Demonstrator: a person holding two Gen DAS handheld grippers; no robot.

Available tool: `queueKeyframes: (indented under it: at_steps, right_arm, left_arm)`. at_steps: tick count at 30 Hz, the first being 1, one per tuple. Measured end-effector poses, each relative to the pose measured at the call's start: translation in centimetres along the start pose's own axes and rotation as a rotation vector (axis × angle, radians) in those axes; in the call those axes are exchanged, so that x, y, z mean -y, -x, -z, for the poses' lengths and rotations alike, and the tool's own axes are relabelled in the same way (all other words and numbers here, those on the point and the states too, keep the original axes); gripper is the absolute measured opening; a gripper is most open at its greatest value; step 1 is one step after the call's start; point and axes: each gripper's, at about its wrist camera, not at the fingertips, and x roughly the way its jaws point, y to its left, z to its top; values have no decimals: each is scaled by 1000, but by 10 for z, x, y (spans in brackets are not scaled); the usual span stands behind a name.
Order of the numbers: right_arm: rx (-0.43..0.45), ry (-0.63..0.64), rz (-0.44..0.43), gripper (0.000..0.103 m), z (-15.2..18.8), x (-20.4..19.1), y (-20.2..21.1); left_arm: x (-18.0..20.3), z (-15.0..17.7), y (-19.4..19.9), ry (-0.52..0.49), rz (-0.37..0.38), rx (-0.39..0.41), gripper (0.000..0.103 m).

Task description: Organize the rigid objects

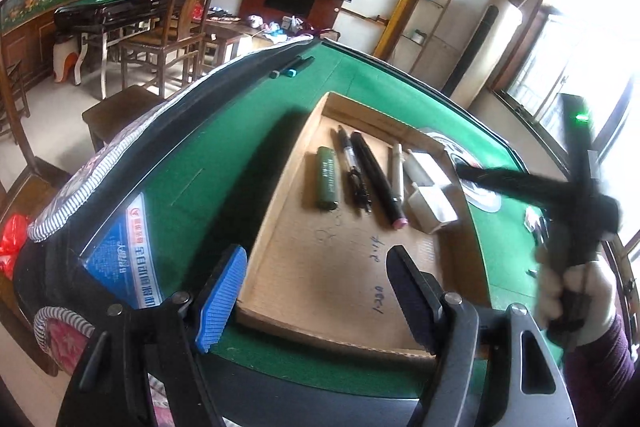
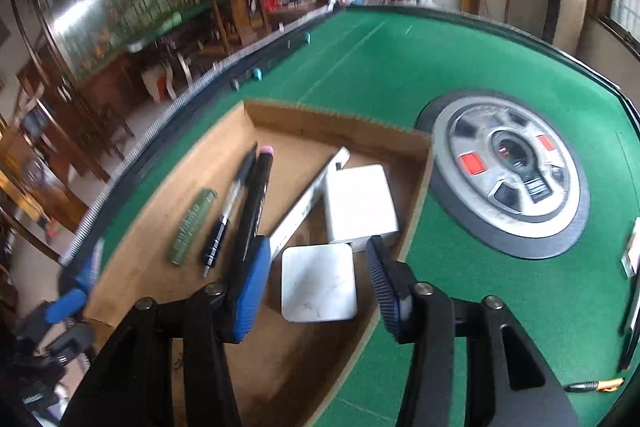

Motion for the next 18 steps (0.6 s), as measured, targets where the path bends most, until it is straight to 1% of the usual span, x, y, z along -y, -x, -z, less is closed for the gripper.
queueKeyframes:
  at_steps: [1, 2, 3, 5, 9, 11, 13, 16, 18]
  right_arm:
    - [35, -16, -2, 65, 3, 10, 14]
    - [74, -36, 6, 69, 9, 24, 31]
    - [92, -48, 14, 72, 12, 32, 41]
    - [122, -78, 56, 72, 24, 62, 62]
    - [154, -187, 186, 72, 53, 138, 102]
    - [162, -284, 260, 72, 77, 189, 125]
    - [164, -376, 322, 72, 96, 230, 141]
    - [168, -484, 363, 72, 123, 277, 160]
    - [142, -509, 366, 72, 134, 292, 162]
  left_arm:
    - [2, 0, 0, -4, 3, -1, 76]
    - [6, 1, 0, -12, 8, -5, 77]
    - [10, 1, 0, -20, 9, -8, 77]
    - [19, 2, -1, -43, 10, -13, 77]
    - [39, 6, 2, -99, 15, -8, 77]
    - [51, 7, 3, -127, 29, -8, 77]
    - [63, 8, 5, -155, 43, -9, 77]
    - [87, 11, 7, -205, 77, -5, 77]
    - [100, 14, 9, -234, 95, -7, 77]
